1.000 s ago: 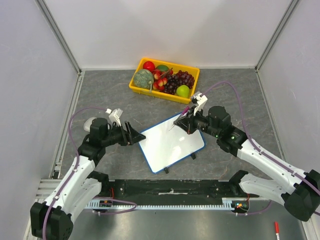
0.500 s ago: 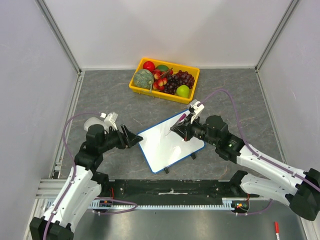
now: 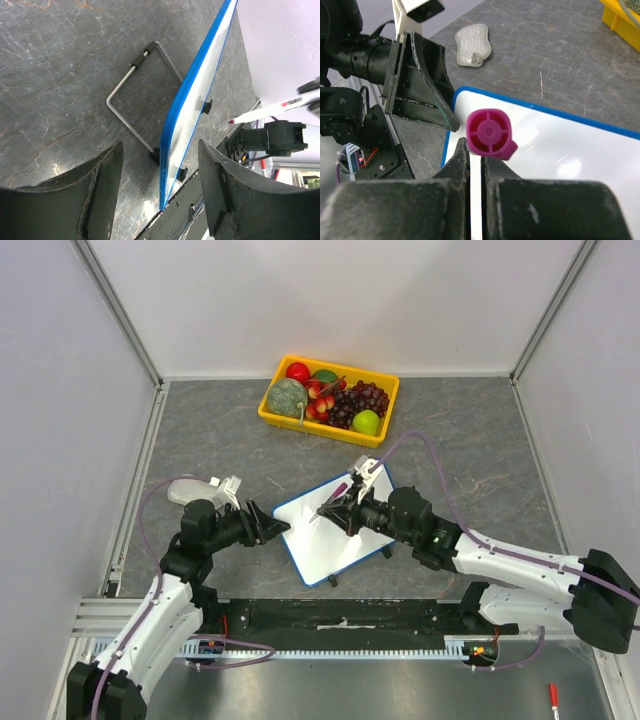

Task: Write a sentence on the whiteboard
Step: Hold the whiteboard at the corner of the board.

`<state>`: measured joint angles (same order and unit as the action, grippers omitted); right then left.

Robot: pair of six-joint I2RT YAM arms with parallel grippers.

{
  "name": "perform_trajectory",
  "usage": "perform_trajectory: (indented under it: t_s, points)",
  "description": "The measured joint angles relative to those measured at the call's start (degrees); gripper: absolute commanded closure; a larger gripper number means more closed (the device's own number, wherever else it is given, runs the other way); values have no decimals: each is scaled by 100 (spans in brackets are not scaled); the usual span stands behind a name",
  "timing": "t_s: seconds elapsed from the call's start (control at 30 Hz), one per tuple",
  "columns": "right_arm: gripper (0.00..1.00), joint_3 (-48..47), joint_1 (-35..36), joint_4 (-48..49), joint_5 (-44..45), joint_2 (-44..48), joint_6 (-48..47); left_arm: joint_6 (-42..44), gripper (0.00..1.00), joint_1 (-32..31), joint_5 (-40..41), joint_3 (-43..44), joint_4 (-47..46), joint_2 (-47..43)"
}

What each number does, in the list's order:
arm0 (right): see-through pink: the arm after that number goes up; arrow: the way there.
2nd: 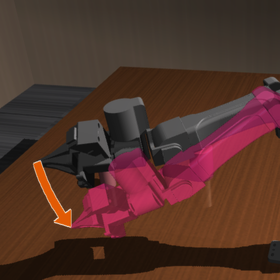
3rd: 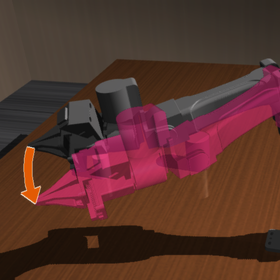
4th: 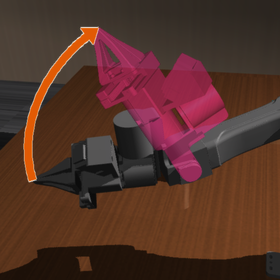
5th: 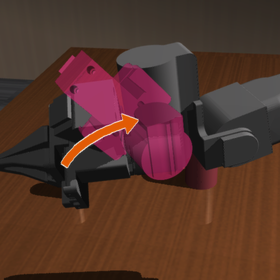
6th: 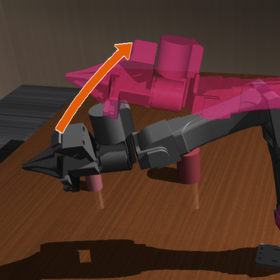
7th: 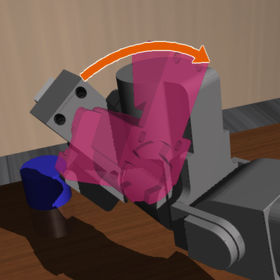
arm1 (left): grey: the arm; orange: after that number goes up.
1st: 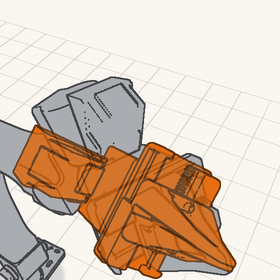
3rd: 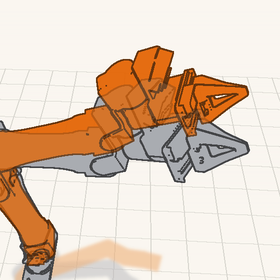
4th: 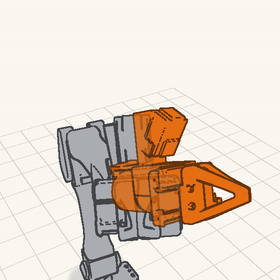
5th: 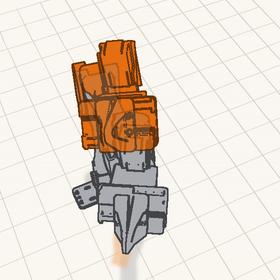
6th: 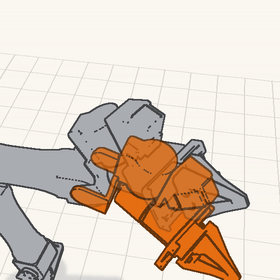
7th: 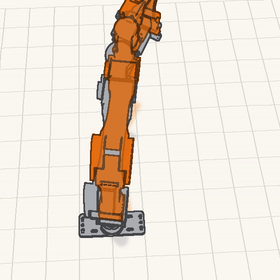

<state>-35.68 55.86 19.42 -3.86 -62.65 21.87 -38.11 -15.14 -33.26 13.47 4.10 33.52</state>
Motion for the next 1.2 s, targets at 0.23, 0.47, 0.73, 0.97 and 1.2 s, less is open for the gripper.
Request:
perform_trajectory:
  t_s: [0.23,0.47,0.73,0.97,1.2]
  points:
    - [100,352,179,658,531,-160,-2,2,56,0,-203,-39,-809,612]
    - [100,352,179,1263,739,-323,-2,35,87,0,-463,-39,-1340,1104]
    - [100,304,179,1473,713,-708,0,44,98,-28,-922,92,-1604,1086]
    - [100,192,195,1650,713,-743,-33,114,98,-33,-918,142,-1388,994]
    - [100,15,216,1834,721,-999,-83,133,98,-33,-920,160,-1370,1043]
